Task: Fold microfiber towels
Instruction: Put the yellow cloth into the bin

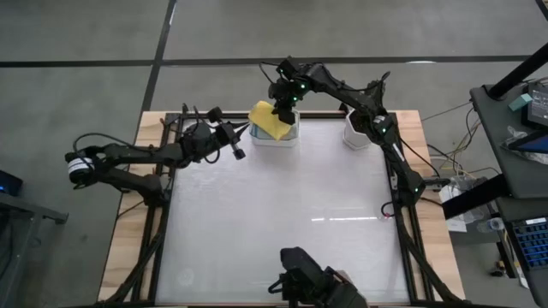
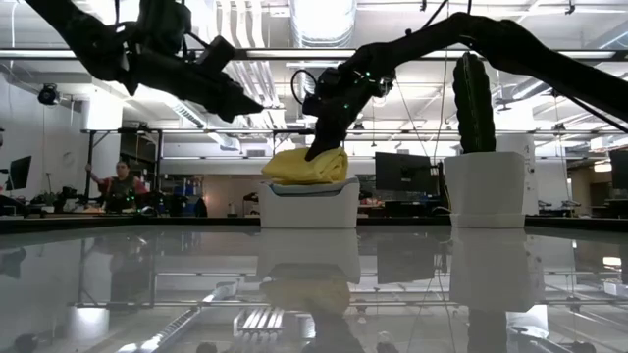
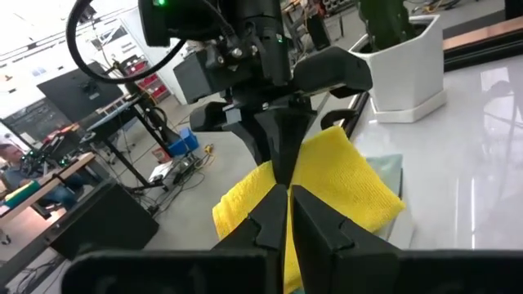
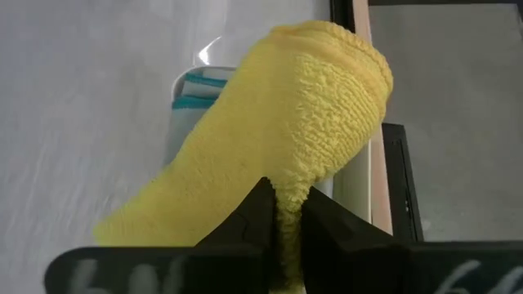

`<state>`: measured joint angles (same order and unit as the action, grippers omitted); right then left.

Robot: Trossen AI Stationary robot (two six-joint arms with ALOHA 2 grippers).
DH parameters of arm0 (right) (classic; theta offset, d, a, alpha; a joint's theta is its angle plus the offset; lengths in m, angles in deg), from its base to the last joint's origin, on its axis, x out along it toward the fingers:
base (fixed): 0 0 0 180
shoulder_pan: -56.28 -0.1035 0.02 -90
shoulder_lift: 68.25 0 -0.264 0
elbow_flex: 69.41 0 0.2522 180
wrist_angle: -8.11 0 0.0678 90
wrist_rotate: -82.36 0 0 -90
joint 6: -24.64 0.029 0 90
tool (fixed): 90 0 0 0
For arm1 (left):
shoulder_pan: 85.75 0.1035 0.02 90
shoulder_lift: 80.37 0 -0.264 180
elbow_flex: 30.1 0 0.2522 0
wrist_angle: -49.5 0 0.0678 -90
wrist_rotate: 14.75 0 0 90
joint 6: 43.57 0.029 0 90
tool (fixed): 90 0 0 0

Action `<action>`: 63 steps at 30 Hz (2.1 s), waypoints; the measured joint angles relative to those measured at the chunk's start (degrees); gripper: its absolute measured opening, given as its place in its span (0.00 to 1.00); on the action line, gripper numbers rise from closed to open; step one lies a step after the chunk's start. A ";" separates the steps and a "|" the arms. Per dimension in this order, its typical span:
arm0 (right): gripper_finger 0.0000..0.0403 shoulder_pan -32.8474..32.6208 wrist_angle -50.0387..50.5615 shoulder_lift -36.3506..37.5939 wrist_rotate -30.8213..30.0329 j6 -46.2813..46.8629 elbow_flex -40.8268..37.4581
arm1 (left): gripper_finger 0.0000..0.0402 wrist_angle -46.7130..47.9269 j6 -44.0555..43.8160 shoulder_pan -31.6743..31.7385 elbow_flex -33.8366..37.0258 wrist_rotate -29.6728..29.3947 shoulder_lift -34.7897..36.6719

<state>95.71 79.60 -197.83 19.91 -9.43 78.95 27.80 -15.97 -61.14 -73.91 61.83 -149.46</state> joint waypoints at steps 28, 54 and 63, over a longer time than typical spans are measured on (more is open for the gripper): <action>0.34 0.42 -1.60 0.12 -6.03 3.31 0.31 | 0.01 2.66 -7.83 4.17 -0.11 10.01 -0.80; 0.30 -1.19 4.36 8.72 1.33 3.41 0.23 | 0.01 44.24 11.92 11.33 -21.23 28.56 -3.47; 0.19 -7.27 7.41 8.72 3.28 1.99 -2.33 | 0.01 47.02 20.90 18.16 -25.71 38.62 -11.45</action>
<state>88.44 87.00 -189.11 23.19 -7.45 76.63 74.83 4.93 -42.98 -99.62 100.45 -160.91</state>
